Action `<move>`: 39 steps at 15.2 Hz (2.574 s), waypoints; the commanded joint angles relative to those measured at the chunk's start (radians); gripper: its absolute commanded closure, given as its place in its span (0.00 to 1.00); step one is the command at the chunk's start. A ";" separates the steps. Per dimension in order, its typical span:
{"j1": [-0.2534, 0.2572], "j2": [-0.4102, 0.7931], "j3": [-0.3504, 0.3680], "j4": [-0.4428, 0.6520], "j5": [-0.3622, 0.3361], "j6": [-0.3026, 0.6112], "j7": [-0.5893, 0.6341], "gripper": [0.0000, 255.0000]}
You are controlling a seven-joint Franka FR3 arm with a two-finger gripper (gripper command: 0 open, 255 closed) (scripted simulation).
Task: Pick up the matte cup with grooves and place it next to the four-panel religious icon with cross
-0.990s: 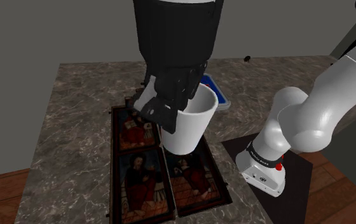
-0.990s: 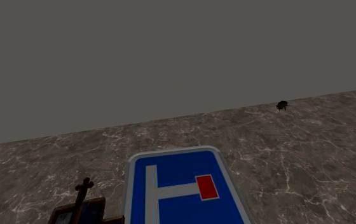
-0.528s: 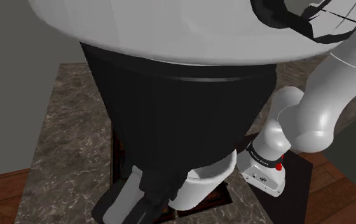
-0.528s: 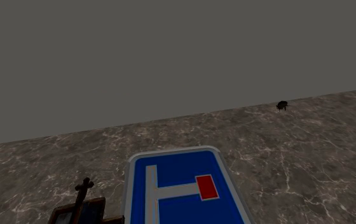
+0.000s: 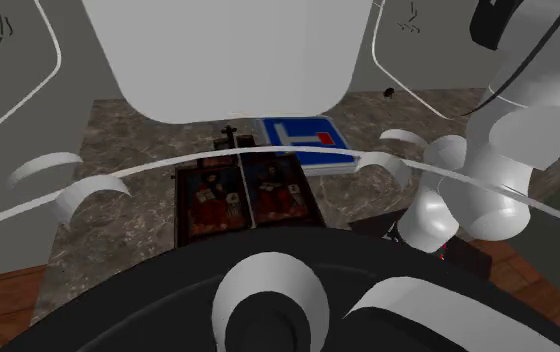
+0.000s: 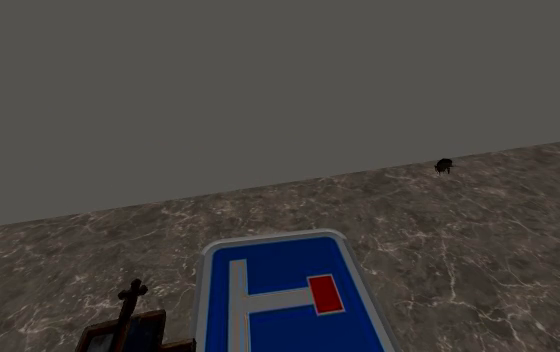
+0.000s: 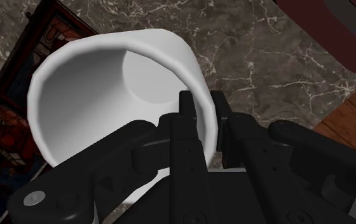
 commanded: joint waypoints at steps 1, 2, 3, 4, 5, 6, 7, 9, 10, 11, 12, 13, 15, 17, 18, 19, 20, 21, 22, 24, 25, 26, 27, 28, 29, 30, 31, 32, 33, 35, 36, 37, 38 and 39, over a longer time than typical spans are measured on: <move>-0.002 -0.005 0.000 -0.031 0.004 0.028 0.001 1.00; -0.005 -0.010 -0.001 -0.049 0.007 0.043 -0.001 1.00; -0.008 -0.014 -0.002 -0.066 0.010 0.057 -0.003 1.00; -0.011 -0.018 -0.002 -0.084 0.013 0.072 -0.005 1.00; -0.013 -0.022 -0.003 -0.101 0.015 0.086 -0.007 1.00; -0.015 -0.025 -0.003 -0.117 0.018 0.101 -0.009 1.00; -0.017 -0.028 -0.004 -0.133 0.019 0.115 -0.010 1.00; -0.020 -0.032 -0.005 -0.164 0.022 0.143 -0.013 1.00; -0.021 -0.034 -0.006 -0.179 0.024 0.157 -0.013 1.00; -0.022 -0.035 -0.006 -0.194 0.024 0.171 -0.014 1.00; -0.023 -0.036 -0.006 -0.209 0.025 0.184 -0.015 1.00; -0.024 -0.037 -0.007 -0.223 0.025 0.198 -0.015 1.00; -0.025 -0.037 -0.008 -0.250 0.025 0.225 -0.016 1.00; -0.026 -0.037 -0.008 -0.276 0.024 0.251 -0.015 1.00; -0.026 -0.036 -0.009 -0.289 0.024 0.265 -0.015 1.00; -0.026 -0.034 -0.009 -0.301 0.022 0.278 -0.014 1.00; -0.026 -0.033 -0.009 -0.313 0.021 0.291 -0.014 1.00; -0.026 -0.031 -0.010 -0.325 0.019 0.304 -0.013 1.00; -0.026 -0.029 -0.010 -0.336 0.018 0.317 -0.012 1.00; -0.025 -0.023 -0.011 -0.359 0.013 0.343 -0.009 1.00; -0.025 -0.020 -0.011 -0.369 0.011 0.356 -0.007 1.00; -0.024 -0.017 -0.012 -0.380 0.008 0.368 -0.005 1.00; -0.024 -0.013 -0.012 -0.390 0.005 0.381 -0.004 1.00; -0.023 -0.009 -0.013 -0.400 0.002 0.394 -0.002 1.00; -0.022 -0.005 -0.013 -0.410 -0.002 0.406 0.001 1.00; -0.021 -0.001 -0.014 -0.419 -0.005 0.419 0.003 1.00; -0.020 0.004 -0.015 -0.429 -0.009 0.431 0.006 1.00; -0.019 0.009 -0.016 -0.438 -0.013 0.443 0.008 1.00; -0.018 0.011 -0.016 -0.442 -0.015 0.449 0.010 1.00; -0.018 0.011 -0.016 -0.442 -0.015 0.449 0.010 1.00; -0.018 0.011 -0.016 -0.442 -0.015 0.449 0.010 1.00; -0.018 0.011 -0.016 -0.442 -0.015 0.449 0.010 1.00; -0.018 0.011 -0.016 -0.442 -0.015 0.449 0.010 1.00; -0.018 0.011 -0.016 -0.442 -0.015 0.449 0.010 1.00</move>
